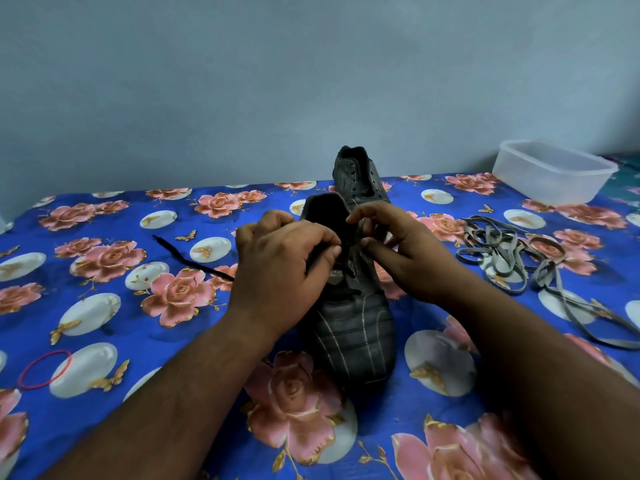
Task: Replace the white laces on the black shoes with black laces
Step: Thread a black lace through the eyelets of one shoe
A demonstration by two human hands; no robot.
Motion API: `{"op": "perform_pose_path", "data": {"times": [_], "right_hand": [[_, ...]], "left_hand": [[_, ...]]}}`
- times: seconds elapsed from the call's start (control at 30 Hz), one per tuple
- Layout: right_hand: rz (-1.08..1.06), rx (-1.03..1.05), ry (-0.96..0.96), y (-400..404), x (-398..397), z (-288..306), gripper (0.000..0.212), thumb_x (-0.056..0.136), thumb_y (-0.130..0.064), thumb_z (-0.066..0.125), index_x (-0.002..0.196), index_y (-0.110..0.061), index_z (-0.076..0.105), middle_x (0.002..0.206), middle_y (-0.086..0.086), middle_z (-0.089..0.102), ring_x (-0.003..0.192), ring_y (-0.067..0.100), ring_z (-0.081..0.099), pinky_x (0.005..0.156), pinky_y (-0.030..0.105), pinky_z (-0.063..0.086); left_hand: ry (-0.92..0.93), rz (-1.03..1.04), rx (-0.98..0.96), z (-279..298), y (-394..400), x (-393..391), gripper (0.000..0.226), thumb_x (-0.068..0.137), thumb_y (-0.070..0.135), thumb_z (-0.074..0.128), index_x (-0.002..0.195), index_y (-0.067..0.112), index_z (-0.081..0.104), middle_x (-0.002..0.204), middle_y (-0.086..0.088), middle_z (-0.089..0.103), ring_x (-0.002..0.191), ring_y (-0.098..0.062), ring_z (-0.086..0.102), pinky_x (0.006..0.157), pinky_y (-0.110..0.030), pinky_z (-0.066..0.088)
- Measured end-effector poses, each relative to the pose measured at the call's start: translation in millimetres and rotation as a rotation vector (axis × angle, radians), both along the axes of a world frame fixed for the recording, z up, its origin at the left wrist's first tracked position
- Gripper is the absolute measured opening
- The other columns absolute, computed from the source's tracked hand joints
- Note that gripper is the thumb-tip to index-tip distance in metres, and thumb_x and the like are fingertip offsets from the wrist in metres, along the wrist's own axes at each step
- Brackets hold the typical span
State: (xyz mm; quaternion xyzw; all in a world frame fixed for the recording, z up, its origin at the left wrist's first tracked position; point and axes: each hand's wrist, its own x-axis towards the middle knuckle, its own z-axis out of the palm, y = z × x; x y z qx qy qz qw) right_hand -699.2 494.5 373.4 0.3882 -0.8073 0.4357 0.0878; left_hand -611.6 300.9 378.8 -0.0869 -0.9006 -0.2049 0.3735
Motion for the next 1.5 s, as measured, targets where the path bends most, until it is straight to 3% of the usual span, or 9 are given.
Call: {"op": "perform_pose_path", "data": {"times": [0.33,0.53,0.77,0.87,0.97,1.07,1.2,1.5], "right_hand": [[0.053,-0.105,-0.078,1.3,5.3,6.4,0.032,0.096,0.003,0.059,0.114,-0.023,0.063,0.096,0.008,0.058,0.086,0.020,0.056,0.071,0.014,0.042],[0.045,-0.089,-0.077,0.7,8.1,6.8,0.032,0.095,0.002,0.061,0.116,-0.022,0.063,0.096,0.007,0.058,0.087,0.022,0.056,0.072,0.018,0.044],[0.045,-0.086,-0.089,0.2,8.5,5.9,0.033,0.095,0.001,0.061,0.116,-0.023,0.063,0.096,0.008,0.057,0.086,0.024,0.055,0.073,0.022,0.046],[0.074,-0.110,-0.125,0.0,7.1,4.4,0.035,0.096,0.002,0.061,0.124,-0.019,0.063,0.098,0.008,0.058,0.086,0.025,0.056,0.073,0.021,0.045],[0.117,-0.152,-0.211,1.5,6.2,5.3,0.039,0.097,0.003,0.059,0.131,-0.015,0.059,0.102,0.009,0.060,0.085,0.007,0.057,0.075,0.017,0.046],[0.096,-0.095,-0.217,5.5,5.8,6.2,0.032,0.097,-0.003,0.064,0.126,-0.015,0.063,0.104,0.008,0.064,0.086,0.000,0.059,0.076,0.014,0.046],[0.042,0.055,-0.093,8.3,4.0,3.8,0.025,0.093,-0.021,0.073,0.117,-0.025,0.068,0.103,-0.003,0.067,0.097,0.007,0.062,0.079,0.014,0.046],[0.037,0.064,-0.080,9.4,5.4,5.6,0.023,0.089,-0.024,0.077,0.111,-0.023,0.072,0.100,-0.003,0.067,0.096,0.006,0.061,0.079,0.009,0.042]], "left_hand": [[-0.105,0.108,-0.101,5.4,1.5,1.4,0.019,0.088,0.043,0.058,0.094,0.038,0.075,0.094,0.019,0.071,0.099,-0.021,0.054,0.078,-0.035,0.018],[-0.188,0.113,-0.097,3.9,7.3,1.0,0.010,0.094,0.039,0.064,0.099,0.038,0.073,0.101,0.018,0.066,0.108,-0.018,0.048,0.088,-0.042,0.026],[-0.278,0.114,-0.144,3.2,11.8,1.8,0.019,0.098,0.041,0.056,0.110,0.037,0.071,0.111,0.017,0.059,0.117,-0.015,0.039,0.092,-0.041,0.022],[-0.320,0.108,-0.103,4.0,11.9,0.8,0.020,0.098,0.041,0.057,0.112,0.038,0.070,0.113,0.019,0.058,0.118,-0.014,0.037,0.087,-0.039,0.021],[-0.380,0.111,0.011,3.9,7.9,-2.2,0.017,0.098,0.036,0.059,0.110,0.036,0.070,0.114,0.018,0.058,0.119,-0.015,0.037,0.083,-0.036,0.017],[-0.408,0.098,0.147,1.4,0.3,-4.7,0.012,0.097,0.031,0.060,0.100,0.028,0.071,0.110,0.016,0.060,0.115,-0.015,0.037,0.080,-0.035,0.016],[-0.363,0.046,0.136,-1.0,0.8,-4.2,0.010,0.095,0.029,0.063,0.097,0.029,0.073,0.108,0.019,0.061,0.110,-0.011,0.036,0.081,-0.034,0.017],[-0.396,0.017,0.268,1.8,-1.2,-4.7,0.013,0.096,0.032,0.063,0.087,0.041,0.063,0.098,0.029,0.058,0.111,-0.009,0.036,0.085,-0.035,0.017]]}}
